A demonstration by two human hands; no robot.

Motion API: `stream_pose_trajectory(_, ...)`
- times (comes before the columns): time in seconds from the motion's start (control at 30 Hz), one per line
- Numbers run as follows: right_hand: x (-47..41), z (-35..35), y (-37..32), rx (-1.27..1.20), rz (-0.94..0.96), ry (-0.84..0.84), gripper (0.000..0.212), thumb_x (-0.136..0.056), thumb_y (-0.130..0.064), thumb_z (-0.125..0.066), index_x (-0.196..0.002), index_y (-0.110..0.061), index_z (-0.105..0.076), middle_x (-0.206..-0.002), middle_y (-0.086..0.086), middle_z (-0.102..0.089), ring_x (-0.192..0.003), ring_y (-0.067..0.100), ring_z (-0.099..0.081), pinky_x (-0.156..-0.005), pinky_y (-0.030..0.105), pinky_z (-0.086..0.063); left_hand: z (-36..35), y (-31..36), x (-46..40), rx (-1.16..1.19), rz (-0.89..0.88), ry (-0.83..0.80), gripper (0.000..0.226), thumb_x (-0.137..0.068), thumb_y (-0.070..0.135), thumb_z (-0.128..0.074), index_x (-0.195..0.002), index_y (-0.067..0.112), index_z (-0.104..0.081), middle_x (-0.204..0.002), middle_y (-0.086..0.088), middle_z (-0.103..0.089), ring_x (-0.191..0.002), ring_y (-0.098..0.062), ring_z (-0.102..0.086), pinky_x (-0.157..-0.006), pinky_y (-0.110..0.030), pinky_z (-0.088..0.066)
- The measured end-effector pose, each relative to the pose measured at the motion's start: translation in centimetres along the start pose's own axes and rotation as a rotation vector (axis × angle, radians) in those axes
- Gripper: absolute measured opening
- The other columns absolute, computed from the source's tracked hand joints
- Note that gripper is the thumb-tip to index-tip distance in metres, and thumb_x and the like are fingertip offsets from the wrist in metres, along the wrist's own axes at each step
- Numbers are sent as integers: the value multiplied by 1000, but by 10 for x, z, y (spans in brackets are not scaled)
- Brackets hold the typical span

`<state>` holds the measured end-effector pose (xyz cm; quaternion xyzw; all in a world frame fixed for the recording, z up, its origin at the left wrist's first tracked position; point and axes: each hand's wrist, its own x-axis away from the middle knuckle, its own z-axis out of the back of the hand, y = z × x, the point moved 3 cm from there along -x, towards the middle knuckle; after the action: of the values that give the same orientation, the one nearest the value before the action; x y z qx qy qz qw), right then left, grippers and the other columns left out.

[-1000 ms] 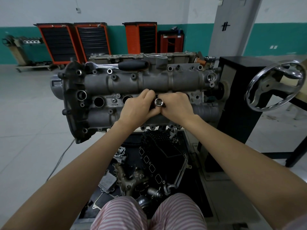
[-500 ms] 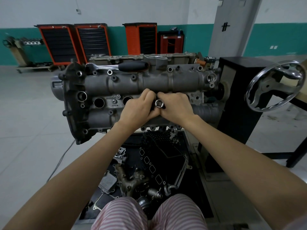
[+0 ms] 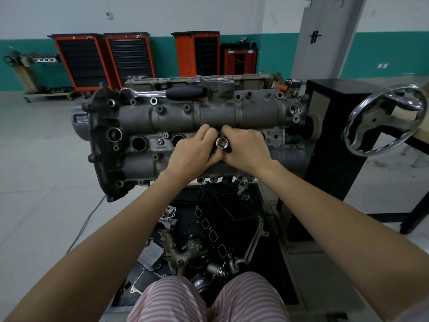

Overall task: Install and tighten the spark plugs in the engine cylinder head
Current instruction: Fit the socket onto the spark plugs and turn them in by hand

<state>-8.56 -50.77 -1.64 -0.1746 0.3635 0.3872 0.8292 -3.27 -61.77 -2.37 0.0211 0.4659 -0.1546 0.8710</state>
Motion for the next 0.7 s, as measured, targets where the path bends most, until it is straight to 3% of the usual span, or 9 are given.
stream_pose_trajectory(0.23, 2, 7, -5, 13, 54, 90, 22, -51, -5, -78, -58, -8, -57, -46, 11, -57, -39, 32, -53, -41, 25, -37, -1, -2, 0, -21, 5, 39, 33, -79, 34, -50, -72, 2, -52, -66, -10, -52, -39, -29, -45, -37, -22, -25)
stream_pose_trajectory(0.33, 2, 5, -4, 5, 42, 77, 17, -60, -7, -74, -60, -7, -58, -51, 13, -60, -45, 34, -56, -45, 29, -39, -2, -3, 1, -28, -27, 22, 32, -85, 32, -49, -75, 2, -53, -69, -11, -53, -41, -31, -47, -35, -25, -28)
stream_pose_trajectory(0.5, 1, 2, -2, 35, 4, 6, 18, -72, -21, -64, -78, -7, -55, -68, 10, -65, -62, 36, -60, -53, 29, -27, -1, -1, 1, 16, -35, 24, 29, -84, 28, -46, -76, 1, -49, -69, -15, -53, -35, -29, -45, -32, -25, -28)
stream_pose_trajectory(0.6, 1, 1, -2, 48, 26, 5, 20, -73, -23, -63, -81, -6, -55, -69, 11, -65, -63, 36, -60, -53, 30, -28, -1, 0, 1, 42, -40, 40, 20, -84, 28, -45, -86, 10, -35, -73, -16, -54, -37, -29, -45, -31, -27, -32)
stream_pose_trajectory(0.7, 2, 3, -4, 45, 60, 28, 16, -70, -17, -68, -76, -5, -59, -63, 13, -64, -56, 35, -59, -50, 32, -36, 0, -1, 1, 64, -21, 42, 20, -83, 29, -45, -88, 13, -33, -76, -16, -55, -39, -30, -46, -33, -28, -33)
